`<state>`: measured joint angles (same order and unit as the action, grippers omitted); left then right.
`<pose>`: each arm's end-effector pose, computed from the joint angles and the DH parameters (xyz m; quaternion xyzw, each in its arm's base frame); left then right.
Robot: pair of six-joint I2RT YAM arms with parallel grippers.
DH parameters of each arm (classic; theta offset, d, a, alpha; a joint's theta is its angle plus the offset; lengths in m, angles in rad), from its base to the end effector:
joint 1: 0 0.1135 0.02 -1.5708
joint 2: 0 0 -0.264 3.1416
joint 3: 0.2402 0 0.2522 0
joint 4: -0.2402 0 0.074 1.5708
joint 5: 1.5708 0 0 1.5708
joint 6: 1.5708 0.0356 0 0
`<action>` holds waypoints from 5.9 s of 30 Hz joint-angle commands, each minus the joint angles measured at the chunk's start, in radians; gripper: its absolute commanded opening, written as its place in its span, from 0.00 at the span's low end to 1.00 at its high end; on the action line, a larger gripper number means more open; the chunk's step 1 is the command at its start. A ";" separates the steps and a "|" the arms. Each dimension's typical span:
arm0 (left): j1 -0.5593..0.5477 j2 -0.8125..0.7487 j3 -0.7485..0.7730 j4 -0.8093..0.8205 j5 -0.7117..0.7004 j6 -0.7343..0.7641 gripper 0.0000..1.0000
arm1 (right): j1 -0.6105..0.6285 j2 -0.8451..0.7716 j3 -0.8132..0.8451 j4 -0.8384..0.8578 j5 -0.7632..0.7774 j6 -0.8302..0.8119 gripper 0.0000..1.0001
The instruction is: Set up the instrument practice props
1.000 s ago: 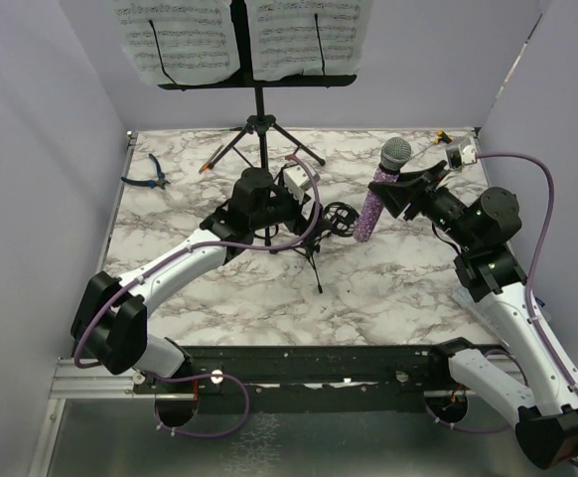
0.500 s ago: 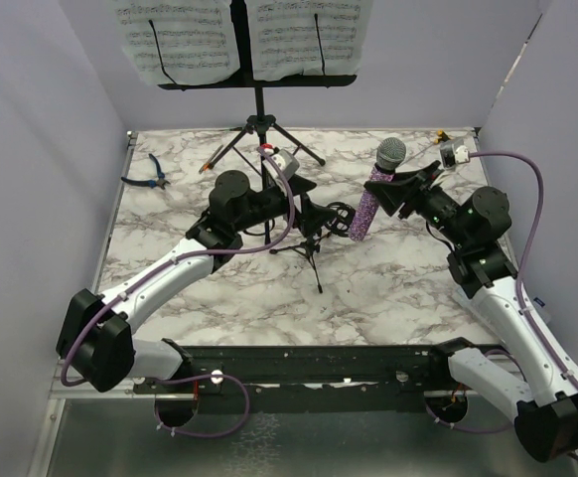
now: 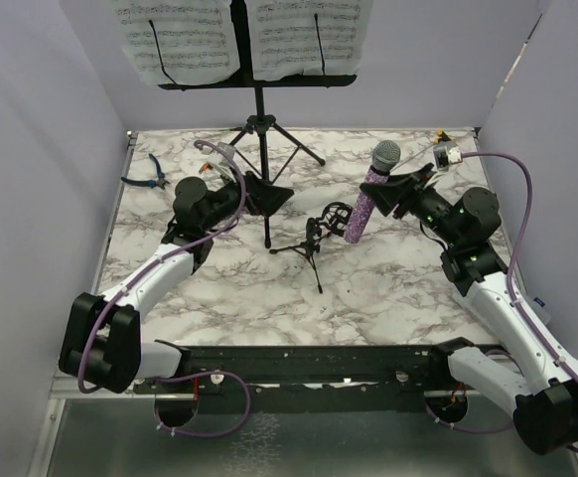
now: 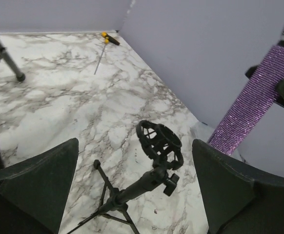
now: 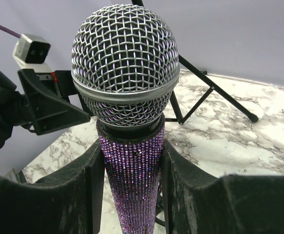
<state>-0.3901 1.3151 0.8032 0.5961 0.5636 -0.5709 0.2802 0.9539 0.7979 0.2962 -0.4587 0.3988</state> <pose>0.2701 -0.1316 0.3100 0.1452 0.6659 -0.4938 0.5401 0.2104 0.0769 0.3649 -0.1335 0.6477 0.3854 0.6435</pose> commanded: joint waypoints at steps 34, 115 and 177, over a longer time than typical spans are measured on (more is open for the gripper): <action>0.197 -0.247 -0.095 -0.518 -0.451 0.147 0.98 | -0.003 0.011 -0.138 0.375 0.327 0.192 0.00; 0.260 -0.220 -0.106 -0.472 -0.330 0.072 0.98 | -0.003 0.343 -0.137 0.667 -0.073 -0.029 0.00; 0.274 -0.217 -0.114 -0.459 -0.306 0.052 0.98 | 0.008 0.456 -0.311 0.821 -0.150 0.068 0.28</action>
<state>-0.1242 1.0981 0.7036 0.1184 0.2367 -0.5152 0.2813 1.4288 0.4694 1.1931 -0.5648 0.4713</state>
